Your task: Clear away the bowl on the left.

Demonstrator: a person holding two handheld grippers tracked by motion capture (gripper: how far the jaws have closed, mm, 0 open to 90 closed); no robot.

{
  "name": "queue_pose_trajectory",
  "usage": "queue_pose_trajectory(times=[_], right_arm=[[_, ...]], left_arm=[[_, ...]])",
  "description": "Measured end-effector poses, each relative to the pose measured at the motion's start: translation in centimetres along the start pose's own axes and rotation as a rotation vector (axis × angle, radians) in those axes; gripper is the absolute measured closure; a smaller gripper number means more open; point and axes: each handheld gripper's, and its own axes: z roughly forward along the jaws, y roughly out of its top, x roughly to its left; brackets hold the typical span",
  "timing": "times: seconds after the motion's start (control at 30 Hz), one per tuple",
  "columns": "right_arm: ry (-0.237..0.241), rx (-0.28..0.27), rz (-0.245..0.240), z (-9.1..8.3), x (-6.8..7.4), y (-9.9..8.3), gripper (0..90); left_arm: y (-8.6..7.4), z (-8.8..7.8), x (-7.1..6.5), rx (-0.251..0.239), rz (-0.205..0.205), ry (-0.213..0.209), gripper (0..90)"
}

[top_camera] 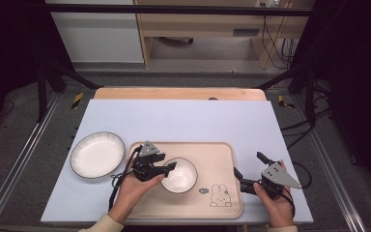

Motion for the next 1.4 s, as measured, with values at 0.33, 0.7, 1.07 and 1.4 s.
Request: queue_pose_trajectory(times=[0.33,0.7,1.07,1.4], right_arm=[[0.000,-0.005,0.003,-0.2,0.0,0.0,3.3],[-0.006,-0.012,-0.006,-0.3,-0.1,0.1,3.1],[-0.012,-0.013,-0.015,-0.2,0.1,0.1,2.9],[-0.014,-0.014,-0.018,-0.3,0.0,0.1,2.9]], left_arm=[[0.8,-1.0,-0.5,-0.118,0.078,-0.088,11.7],[0.8,-3.1,-0.2,-0.166,0.124,-0.139,4.5],[1.2,-5.3,0.8,-0.232,0.141,-0.157,3.9],[1.7,-7.8,2.9,-0.278,0.116,-0.132,3.8]])
